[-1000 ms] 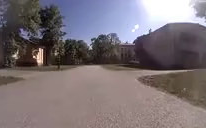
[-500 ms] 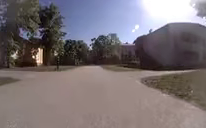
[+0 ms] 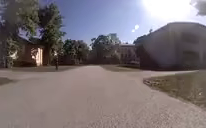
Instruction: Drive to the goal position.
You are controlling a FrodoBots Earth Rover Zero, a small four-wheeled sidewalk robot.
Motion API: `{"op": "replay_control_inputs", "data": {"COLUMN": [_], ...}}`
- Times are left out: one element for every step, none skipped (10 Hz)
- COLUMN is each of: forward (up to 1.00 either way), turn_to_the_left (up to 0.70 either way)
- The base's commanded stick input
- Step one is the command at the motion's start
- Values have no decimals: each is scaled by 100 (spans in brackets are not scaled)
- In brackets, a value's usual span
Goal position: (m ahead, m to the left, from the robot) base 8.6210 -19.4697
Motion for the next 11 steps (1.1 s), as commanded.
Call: {"op": "replay_control_inputs", "data": {"forward": [45,45,45,45,45,45,45,45,45,45,45], "turn_to_the_left": [0,0,0,0,0,0,0,0,0,0,0]}}
